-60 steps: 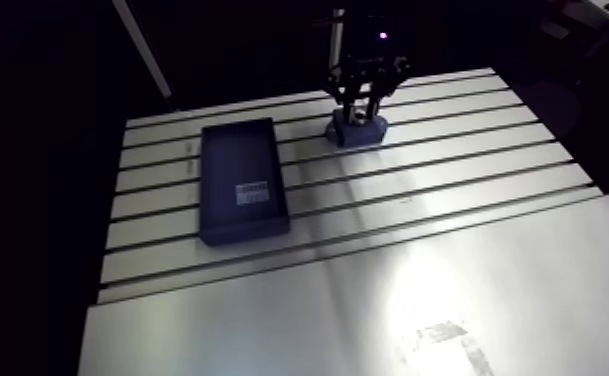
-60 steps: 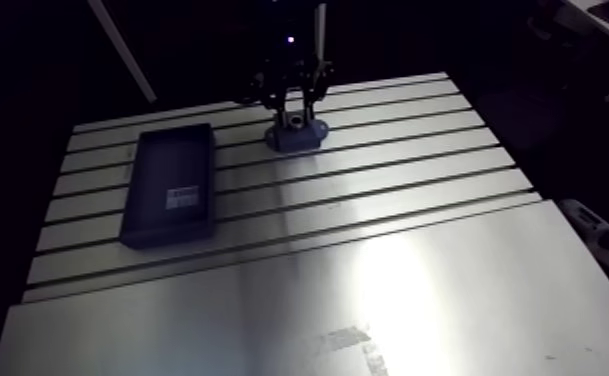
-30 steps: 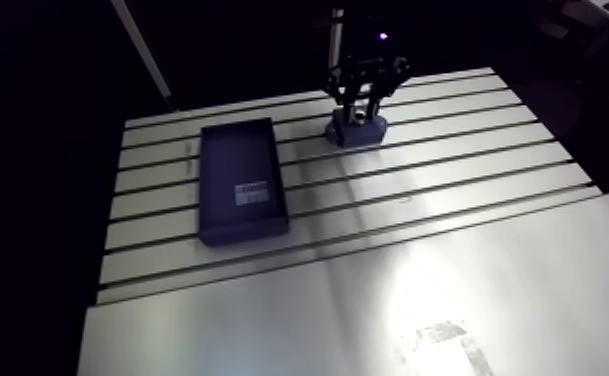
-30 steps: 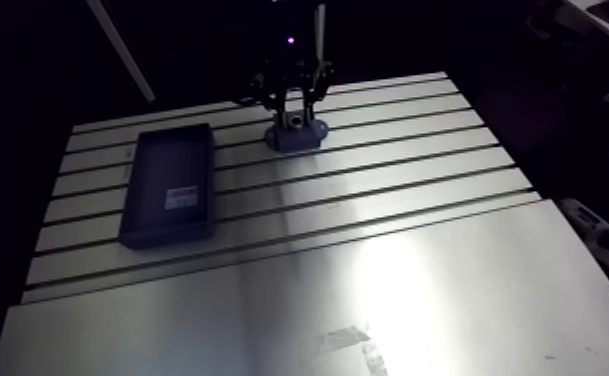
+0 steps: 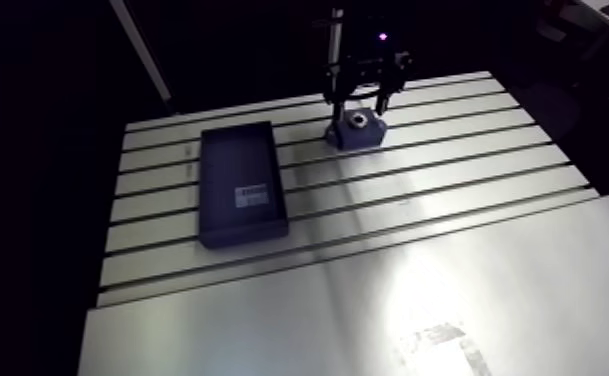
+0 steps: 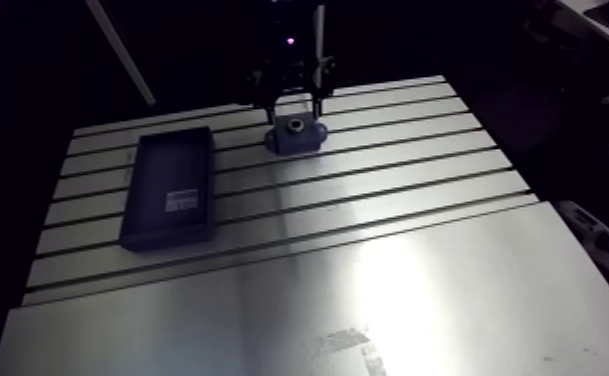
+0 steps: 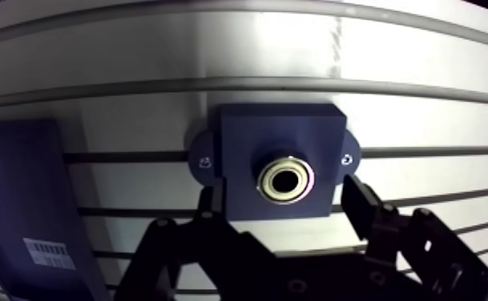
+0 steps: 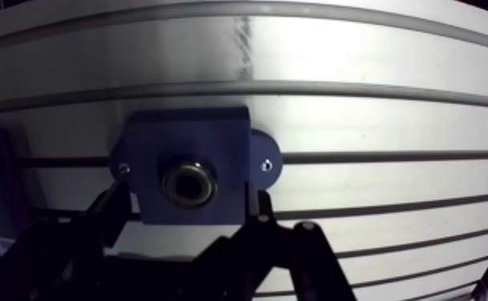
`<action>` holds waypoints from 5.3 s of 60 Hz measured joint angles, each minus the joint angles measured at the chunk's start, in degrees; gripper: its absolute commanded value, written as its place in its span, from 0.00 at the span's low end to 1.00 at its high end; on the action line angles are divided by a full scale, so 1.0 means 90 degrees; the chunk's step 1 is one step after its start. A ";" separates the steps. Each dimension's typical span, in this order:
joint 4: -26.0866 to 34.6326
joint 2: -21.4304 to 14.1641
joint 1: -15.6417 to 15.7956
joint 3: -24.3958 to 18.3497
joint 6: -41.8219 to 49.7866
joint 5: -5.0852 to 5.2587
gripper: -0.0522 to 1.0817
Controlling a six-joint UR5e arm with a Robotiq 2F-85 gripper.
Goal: Pick up the bearing and press it into the housing until flush.
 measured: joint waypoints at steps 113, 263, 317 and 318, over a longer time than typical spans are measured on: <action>0.0374 -0.0057 -0.0021 -0.0188 0.0030 0.0075 0.88; 0.0154 0.0078 -0.0024 -0.0073 0.0012 0.0043 0.88; 0.0144 0.0151 -0.0023 -0.0126 0.0001 0.0035 0.88; 0.0143 0.0151 -0.0023 -0.0126 0.0000 0.0036 0.88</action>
